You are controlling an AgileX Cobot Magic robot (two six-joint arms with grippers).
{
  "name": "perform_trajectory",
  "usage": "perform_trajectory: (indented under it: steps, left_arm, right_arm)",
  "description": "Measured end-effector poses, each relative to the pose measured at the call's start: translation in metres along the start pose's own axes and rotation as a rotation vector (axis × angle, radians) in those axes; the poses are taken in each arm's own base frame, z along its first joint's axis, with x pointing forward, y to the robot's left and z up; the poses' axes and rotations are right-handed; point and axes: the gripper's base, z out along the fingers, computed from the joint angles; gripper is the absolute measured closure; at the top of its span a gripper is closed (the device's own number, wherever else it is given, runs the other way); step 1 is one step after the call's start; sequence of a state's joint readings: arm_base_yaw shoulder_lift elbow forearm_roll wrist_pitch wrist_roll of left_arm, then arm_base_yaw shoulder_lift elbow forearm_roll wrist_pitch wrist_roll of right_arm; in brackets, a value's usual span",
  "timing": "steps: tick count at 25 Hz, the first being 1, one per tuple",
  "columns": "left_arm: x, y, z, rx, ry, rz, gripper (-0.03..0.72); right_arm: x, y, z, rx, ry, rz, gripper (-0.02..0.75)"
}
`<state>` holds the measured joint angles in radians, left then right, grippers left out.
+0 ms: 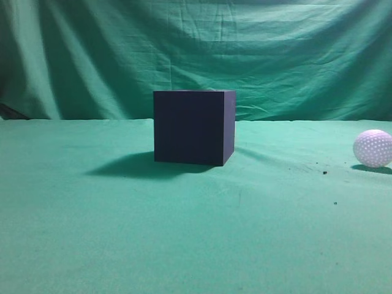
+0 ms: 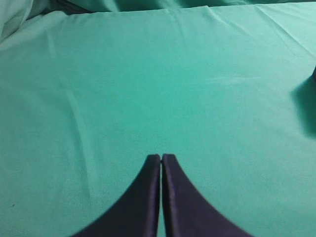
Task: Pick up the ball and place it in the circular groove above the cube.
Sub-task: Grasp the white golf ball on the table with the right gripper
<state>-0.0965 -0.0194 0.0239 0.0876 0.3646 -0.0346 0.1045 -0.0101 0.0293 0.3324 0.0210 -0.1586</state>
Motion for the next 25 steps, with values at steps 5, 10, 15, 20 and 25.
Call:
perform_trajectory:
  steps: [5,10,15,20,25]
  left_arm:
    - [0.0,0.0,0.0,0.0,0.0,0.0,0.688]
    - [0.0,0.0,0.0,0.0,0.0,0.0,0.688]
    - [0.0,0.0,0.0,0.0,0.0,0.0,0.688]
    - [0.0,0.0,0.0,0.0,0.0,0.0,0.688]
    - [0.0,0.0,0.0,0.0,0.0,0.0,0.688]
  right_arm:
    - [-0.014,0.004,0.001,-0.015,0.032,0.025,0.738]
    - [-0.039,0.015,0.021,-0.038,0.276,0.017,0.738]
    - [-0.033,0.018,0.043,-0.038,0.506,0.079,0.738]
    - [-0.037,0.025,0.064,-0.14,0.717,-0.097,0.738]
    - [-0.047,0.033,0.09,-0.253,0.937,-0.169,0.738]
